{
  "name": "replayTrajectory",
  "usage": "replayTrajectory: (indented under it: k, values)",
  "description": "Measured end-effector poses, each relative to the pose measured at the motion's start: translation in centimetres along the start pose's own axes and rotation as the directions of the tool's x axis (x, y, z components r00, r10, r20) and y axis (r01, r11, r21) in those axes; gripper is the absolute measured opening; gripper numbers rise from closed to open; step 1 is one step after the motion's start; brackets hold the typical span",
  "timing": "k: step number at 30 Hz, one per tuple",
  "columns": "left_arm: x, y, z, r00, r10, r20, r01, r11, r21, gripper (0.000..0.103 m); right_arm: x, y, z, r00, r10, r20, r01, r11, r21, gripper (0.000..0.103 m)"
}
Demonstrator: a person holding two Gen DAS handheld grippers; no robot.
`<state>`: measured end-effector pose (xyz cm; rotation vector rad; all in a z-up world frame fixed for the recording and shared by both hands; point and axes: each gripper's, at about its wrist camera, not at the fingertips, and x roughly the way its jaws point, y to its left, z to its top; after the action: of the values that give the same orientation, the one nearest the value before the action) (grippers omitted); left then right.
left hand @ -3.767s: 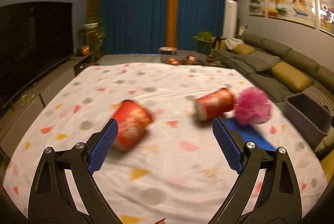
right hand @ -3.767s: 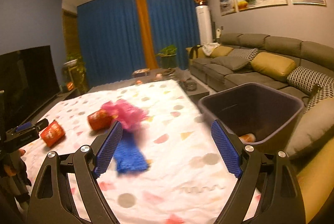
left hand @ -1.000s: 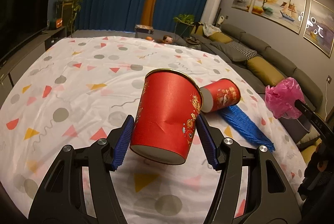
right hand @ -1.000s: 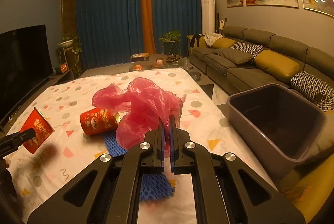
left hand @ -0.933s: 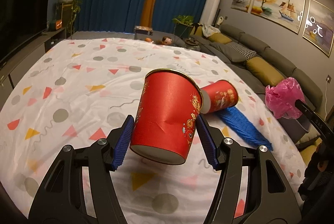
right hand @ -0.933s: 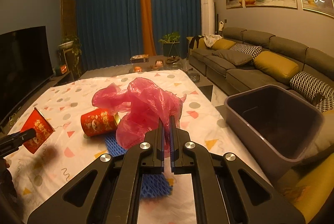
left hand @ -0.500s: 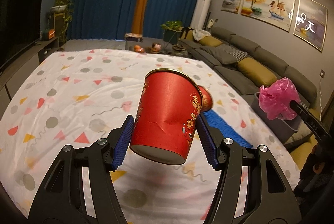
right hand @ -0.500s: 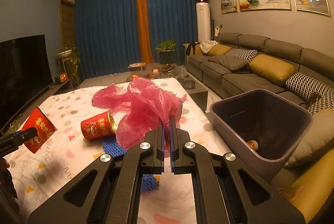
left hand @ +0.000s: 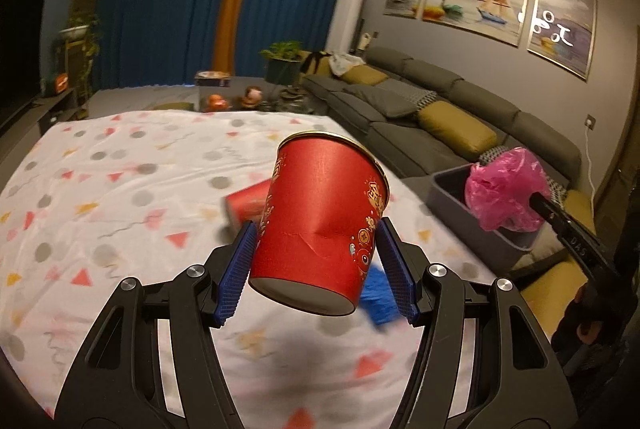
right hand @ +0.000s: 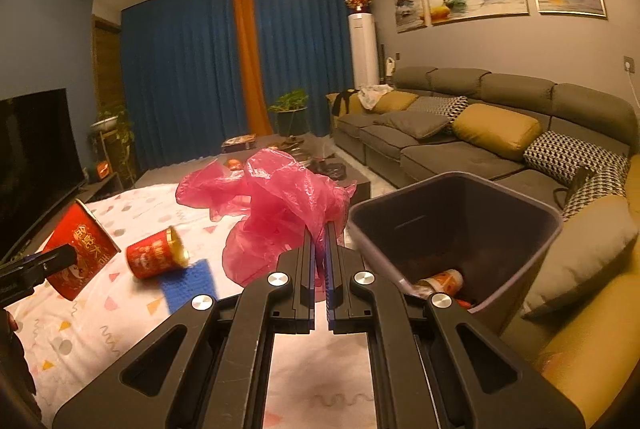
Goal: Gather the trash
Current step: 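Carry the red bucket and pink bag with both tools over the grey bin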
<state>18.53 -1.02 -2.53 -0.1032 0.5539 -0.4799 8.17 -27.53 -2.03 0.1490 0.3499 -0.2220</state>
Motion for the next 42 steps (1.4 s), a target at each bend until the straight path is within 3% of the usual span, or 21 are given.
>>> replayTrajectory:
  k: [9, 21, 32, 42]
  values:
    - [3.8, -7.7, 1.2, 0.993, -0.118, -0.010, 0.118, 0.992, 0.053, 0.060, 0.7, -5.4, 0.8, 0.996, -0.092, 0.013, 0.091, 0.995, 0.047, 0.005]
    - [10.7, -16.7, 2.8, 0.966, -0.255, -0.046, 0.258, 0.962, 0.090, 0.060, 2.7, -11.8, 0.6, 0.981, -0.194, -0.008, 0.194, 0.975, 0.112, 0.005]
    - [15.5, -21.1, 2.1, 0.952, -0.288, -0.106, 0.299, 0.948, 0.106, 0.060, 4.1, -14.3, -0.3, 0.975, -0.217, -0.043, 0.221, 0.966, 0.132, 0.005]
    - [18.0, -22.6, 1.6, 0.945, -0.294, -0.142, 0.311, 0.944, 0.110, 0.060, 4.7, -15.3, -0.4, 0.973, -0.223, -0.052, 0.229, 0.963, 0.142, 0.005]
